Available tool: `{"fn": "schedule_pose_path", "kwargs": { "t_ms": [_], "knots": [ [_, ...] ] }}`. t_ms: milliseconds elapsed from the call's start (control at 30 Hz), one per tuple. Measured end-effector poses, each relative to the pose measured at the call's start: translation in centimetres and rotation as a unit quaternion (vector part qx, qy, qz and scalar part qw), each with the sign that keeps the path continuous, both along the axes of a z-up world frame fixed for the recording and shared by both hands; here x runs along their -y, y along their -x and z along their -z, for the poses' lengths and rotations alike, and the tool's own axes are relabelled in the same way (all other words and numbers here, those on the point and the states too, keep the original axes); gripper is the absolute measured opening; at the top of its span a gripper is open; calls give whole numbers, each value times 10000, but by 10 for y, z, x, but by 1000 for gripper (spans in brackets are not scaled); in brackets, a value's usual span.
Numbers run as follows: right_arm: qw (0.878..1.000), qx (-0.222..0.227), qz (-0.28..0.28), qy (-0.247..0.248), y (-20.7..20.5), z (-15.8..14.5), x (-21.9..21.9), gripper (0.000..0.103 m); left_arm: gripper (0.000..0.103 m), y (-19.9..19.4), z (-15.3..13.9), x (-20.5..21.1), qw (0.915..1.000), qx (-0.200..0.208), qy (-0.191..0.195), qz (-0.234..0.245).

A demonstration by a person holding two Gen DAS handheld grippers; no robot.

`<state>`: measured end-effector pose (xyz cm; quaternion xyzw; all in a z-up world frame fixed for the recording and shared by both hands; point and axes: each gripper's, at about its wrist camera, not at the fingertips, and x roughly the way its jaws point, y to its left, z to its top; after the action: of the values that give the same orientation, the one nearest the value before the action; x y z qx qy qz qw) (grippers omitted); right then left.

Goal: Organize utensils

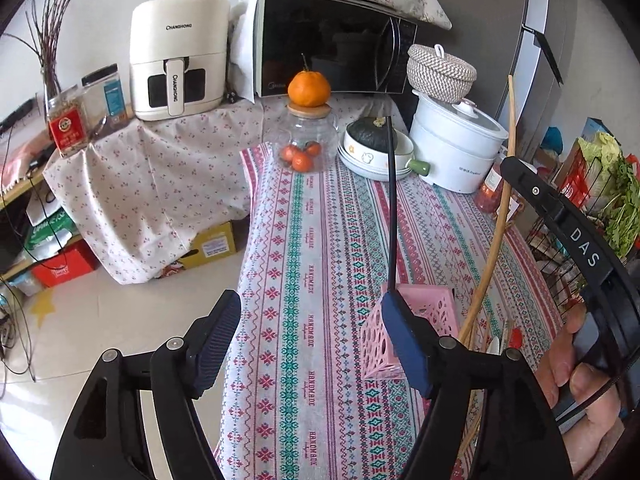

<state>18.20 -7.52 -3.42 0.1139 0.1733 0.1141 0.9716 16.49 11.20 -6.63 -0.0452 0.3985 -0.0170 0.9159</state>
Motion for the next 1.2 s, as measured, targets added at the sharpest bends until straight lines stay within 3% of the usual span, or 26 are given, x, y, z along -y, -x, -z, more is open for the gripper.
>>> {"fn": "schedule_pose_path", "kwargs": {
  "t_ms": [333,433,500,700,900,1067,1200],
  "knots": [
    [9978,-508,-334,266,-2,23,-10,8,83,1,5,-4,9998,-138,8,-113],
    [9971,-514,-445,327,3,18,-7,22,87,3,3,-1,9999,-103,-22,-123],
    [9973,-465,-488,296,8,12,-1,44,90,5,2,1,9999,-79,-32,-123],
    [9969,-463,-458,435,23,-7,27,64,92,12,-2,12,10000,-36,-80,-38],
    [9964,-605,-362,465,39,-19,68,76,93,21,-8,27,9999,-19,67,147],
    [9942,-929,-297,443,48,-18,95,78,93,27,-9,39,9994,-15,75,352],
    [9899,-1340,-335,307,45,-10,106,78,93,23,-3,43,9978,-269,202,565]
  ]
}}
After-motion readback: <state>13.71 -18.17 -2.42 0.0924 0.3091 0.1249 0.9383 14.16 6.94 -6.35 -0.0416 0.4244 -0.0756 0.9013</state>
